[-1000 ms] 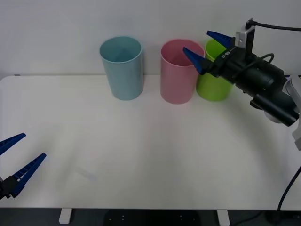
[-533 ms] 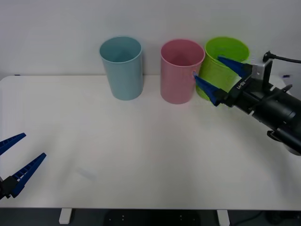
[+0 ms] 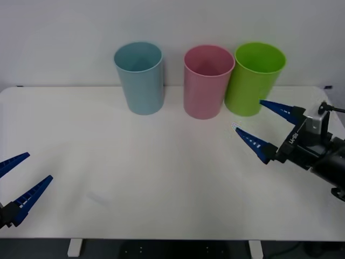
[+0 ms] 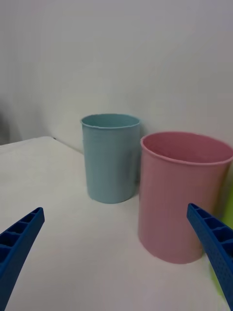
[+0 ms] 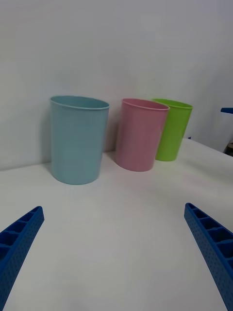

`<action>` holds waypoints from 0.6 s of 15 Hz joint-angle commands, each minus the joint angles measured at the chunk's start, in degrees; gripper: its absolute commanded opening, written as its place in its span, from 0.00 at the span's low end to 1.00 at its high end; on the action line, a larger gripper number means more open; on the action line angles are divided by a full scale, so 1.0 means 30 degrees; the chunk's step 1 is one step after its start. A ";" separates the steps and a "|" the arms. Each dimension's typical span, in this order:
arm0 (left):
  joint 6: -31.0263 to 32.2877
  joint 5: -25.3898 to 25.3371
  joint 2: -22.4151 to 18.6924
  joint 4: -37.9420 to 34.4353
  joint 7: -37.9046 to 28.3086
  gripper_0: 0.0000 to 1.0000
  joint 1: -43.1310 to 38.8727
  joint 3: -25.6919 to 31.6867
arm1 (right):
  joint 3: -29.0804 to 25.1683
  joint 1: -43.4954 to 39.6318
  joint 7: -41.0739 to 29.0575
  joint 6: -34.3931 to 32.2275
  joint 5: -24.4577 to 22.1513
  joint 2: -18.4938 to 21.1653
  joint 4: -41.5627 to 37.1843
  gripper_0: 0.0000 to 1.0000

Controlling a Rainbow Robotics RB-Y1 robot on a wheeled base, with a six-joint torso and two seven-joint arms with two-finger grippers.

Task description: Grasp the object on the table and drop it into the matching bin: aluminum can to the light blue bin, PET bottle to the pink bin.

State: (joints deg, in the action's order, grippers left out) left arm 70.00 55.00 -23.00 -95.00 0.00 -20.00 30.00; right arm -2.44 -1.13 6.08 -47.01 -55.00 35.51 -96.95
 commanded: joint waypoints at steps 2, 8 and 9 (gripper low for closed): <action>0.0000 0.0000 0.0000 0.0000 0.0000 1.00 0.0001 0.0000 | -0.1412 -0.1910 0.2016 -0.2493 -0.0008 0.0001 0.0003 1.00; 0.0000 0.0000 0.0000 0.0000 0.0000 1.00 0.0001 0.0000 | -0.2701 -0.4371 0.3071 -0.3987 -0.0213 0.0059 -0.0144 1.00; 0.0000 0.0000 0.0000 0.0000 0.0000 1.00 0.0001 0.0000 | -0.2789 -0.4664 0.3071 -0.4016 -0.0242 0.0059 -0.0144 1.00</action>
State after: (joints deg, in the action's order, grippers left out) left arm 70.00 55.00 -23.00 -95.00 0.00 -20.00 30.00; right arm -10.60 -14.45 15.31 -58.99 -55.62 35.69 -97.36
